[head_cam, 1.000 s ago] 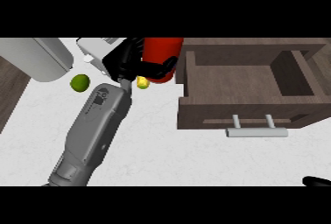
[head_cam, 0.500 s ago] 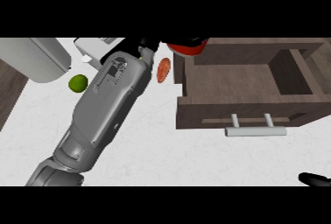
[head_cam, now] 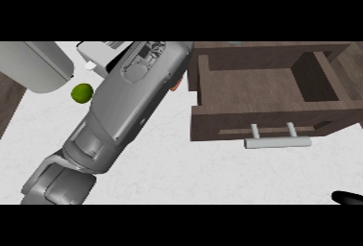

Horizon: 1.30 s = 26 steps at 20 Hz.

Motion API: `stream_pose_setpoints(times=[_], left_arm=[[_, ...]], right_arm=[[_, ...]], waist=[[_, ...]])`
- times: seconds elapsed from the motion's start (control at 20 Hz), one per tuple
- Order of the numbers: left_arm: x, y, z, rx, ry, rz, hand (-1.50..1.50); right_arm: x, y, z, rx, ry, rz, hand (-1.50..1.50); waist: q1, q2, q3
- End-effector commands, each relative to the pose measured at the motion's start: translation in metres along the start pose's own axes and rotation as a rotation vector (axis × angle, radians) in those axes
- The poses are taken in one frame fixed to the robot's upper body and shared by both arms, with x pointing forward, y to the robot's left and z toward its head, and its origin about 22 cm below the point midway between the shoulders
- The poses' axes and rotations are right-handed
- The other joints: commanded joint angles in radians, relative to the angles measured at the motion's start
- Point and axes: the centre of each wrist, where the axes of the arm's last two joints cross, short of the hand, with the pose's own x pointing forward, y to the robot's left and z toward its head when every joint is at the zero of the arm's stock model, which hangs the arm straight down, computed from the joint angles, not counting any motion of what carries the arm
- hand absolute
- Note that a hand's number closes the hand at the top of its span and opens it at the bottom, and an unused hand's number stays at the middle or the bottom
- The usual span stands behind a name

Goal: Pick up the can, place it into the drawer and close the drawer

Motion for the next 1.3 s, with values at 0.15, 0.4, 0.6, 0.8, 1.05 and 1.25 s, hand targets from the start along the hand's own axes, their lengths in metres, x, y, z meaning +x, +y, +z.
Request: stream_pose_setpoints(times=[0.15,0.4,0.6,0.8,1.05,1.25], left_arm=[[0.018,-0.024,-0.009,0.006,0.024,-0.057,1.5],[0.003,-0.02,-0.014,0.023,0.04,-0.078,1.5],[0.02,-0.031,-0.015,0.093,0.014,-0.113,1.5],[0.025,-0.031,-0.018,0.14,0.03,-0.108,-1.5],[0.011,-0.032,-0.015,0.2,0.014,-0.139,-1.5],[0.002,-0.023,-0.019,0.218,-0.009,-0.106,-1.5]], right_arm=[[0.011,0.004,-0.016,0.014,-0.015,-0.001,-1.5],[0.002,0.01,-0.005,0.047,-0.004,-0.012,-1.5],[0.011,0.014,-0.018,0.036,-0.012,-0.007,-1.5],[0.016,0.008,-0.023,0.057,-0.027,0.011,-1.5],[0.015,0.008,-0.027,0.066,-0.03,0.01,-1.5],[0.028,0.018,-0.026,0.115,-0.081,0.114,-1.5]], waist=[[-0.024,0.007,0.001],[-0.034,0.01,0.001],[-0.047,0.014,0.002],[-0.053,0.018,0.002],[-0.062,0.015,0.002],[-0.078,0.027,0.001]])
